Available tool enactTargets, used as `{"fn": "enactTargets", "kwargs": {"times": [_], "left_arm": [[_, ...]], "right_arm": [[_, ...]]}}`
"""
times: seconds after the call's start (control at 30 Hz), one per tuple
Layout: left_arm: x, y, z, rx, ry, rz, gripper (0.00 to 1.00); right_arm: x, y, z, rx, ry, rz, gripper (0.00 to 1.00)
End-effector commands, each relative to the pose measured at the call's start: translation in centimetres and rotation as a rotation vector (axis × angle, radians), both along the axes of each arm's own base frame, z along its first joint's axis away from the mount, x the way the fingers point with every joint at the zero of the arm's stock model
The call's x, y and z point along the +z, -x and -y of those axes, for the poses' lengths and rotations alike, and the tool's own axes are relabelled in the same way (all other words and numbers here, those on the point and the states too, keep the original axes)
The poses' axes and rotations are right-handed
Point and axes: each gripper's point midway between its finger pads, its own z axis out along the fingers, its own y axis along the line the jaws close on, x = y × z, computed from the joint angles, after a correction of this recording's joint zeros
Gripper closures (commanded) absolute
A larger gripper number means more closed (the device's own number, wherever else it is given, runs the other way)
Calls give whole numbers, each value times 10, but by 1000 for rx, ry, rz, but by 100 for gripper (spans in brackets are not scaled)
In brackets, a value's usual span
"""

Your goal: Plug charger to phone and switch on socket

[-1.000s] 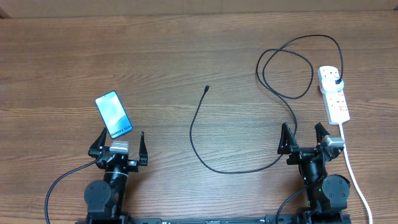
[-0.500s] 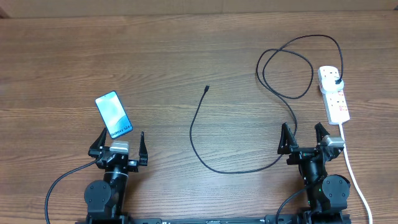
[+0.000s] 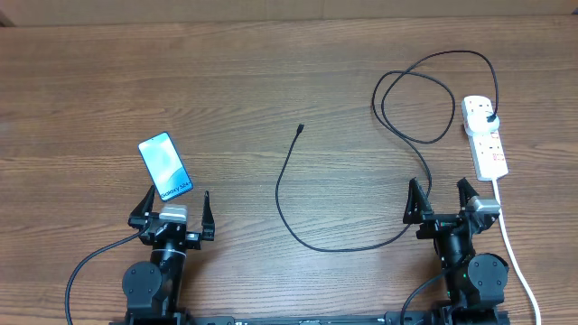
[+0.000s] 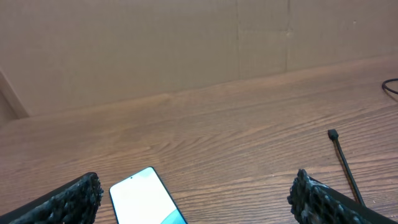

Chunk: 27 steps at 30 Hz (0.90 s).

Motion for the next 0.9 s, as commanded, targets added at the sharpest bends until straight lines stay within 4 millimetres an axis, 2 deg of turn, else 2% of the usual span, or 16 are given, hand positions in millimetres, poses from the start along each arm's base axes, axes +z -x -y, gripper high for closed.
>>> {"fn": "enactTargets", "kwargs": {"times": [0.0,0.87], "left_arm": [[0,0,-2,11,-22,6,0],[0,0,-2,12,-4,4,0]], "right_arm": [[-1,0,1,-6,0,6,0],[-1,0,1,-6,0,6,0]]}}
